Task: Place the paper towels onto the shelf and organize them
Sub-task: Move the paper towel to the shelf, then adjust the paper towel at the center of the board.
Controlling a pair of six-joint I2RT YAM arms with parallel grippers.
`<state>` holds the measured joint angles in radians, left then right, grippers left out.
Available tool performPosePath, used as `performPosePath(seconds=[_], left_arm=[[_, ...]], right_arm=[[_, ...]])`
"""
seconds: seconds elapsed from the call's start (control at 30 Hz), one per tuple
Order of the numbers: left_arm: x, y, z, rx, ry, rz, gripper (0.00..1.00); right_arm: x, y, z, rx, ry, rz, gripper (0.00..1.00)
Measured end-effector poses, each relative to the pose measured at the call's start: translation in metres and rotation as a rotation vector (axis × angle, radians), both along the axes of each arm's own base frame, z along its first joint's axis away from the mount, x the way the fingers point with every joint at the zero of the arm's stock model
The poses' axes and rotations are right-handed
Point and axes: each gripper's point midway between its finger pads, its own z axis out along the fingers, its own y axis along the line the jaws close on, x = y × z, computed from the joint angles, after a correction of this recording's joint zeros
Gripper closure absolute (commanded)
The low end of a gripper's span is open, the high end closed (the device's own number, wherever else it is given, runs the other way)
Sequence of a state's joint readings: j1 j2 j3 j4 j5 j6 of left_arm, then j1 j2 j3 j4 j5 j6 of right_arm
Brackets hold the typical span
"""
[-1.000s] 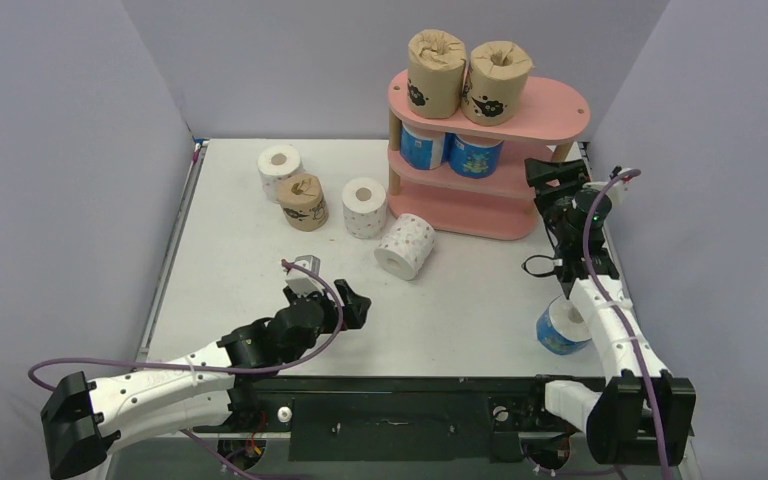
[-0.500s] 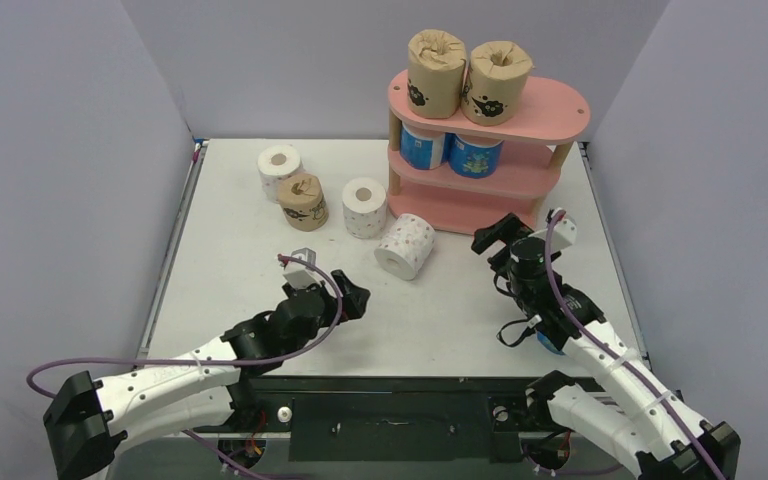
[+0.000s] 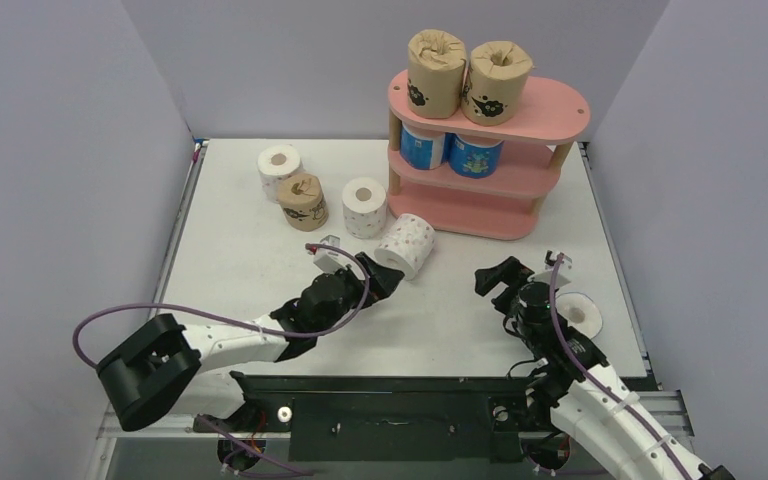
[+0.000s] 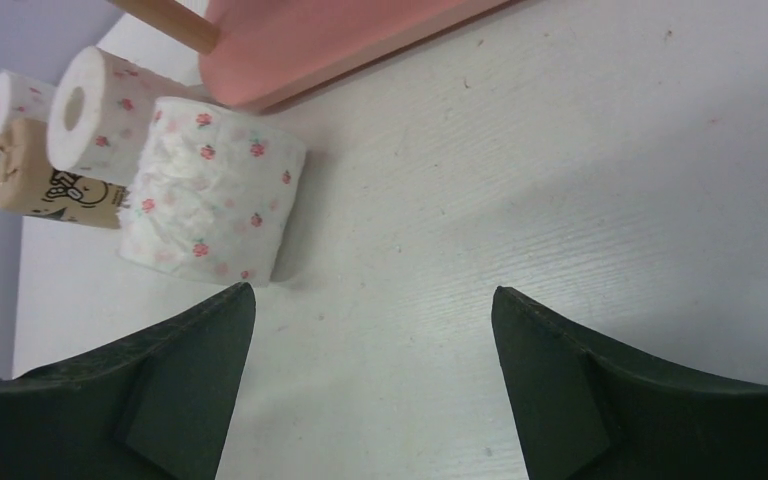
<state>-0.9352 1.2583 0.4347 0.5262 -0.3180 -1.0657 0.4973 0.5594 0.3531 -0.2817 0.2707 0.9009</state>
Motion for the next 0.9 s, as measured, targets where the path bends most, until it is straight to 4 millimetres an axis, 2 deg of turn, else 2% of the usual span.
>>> performPosePath(seconds=[0.17, 0.37, 0.63, 0.9], left_arm=[[0.024, -0.008, 0.005, -0.137, 0.011, 0.034, 0.01], [0.044, -0.014, 0.006, -0.244, 0.027, 0.054, 0.04], [0.053, -0.033, 0.002, -0.301, 0.051, 0.028, 0.04], [0.062, -0.041, -0.003, -0.323, 0.069, 0.034, 0.04]], right_arm=[[-0.003, 0.002, 0.019, 0.028, -0.071, 0.026, 0.16], [-0.008, 0.002, 0.028, 0.050, -0.113, 0.040, 0.15], [-0.014, 0.001, 0.028, 0.053, -0.114, 0.052, 0.15], [-0.021, -0.002, 0.024, 0.043, -0.102, 0.062, 0.15]])
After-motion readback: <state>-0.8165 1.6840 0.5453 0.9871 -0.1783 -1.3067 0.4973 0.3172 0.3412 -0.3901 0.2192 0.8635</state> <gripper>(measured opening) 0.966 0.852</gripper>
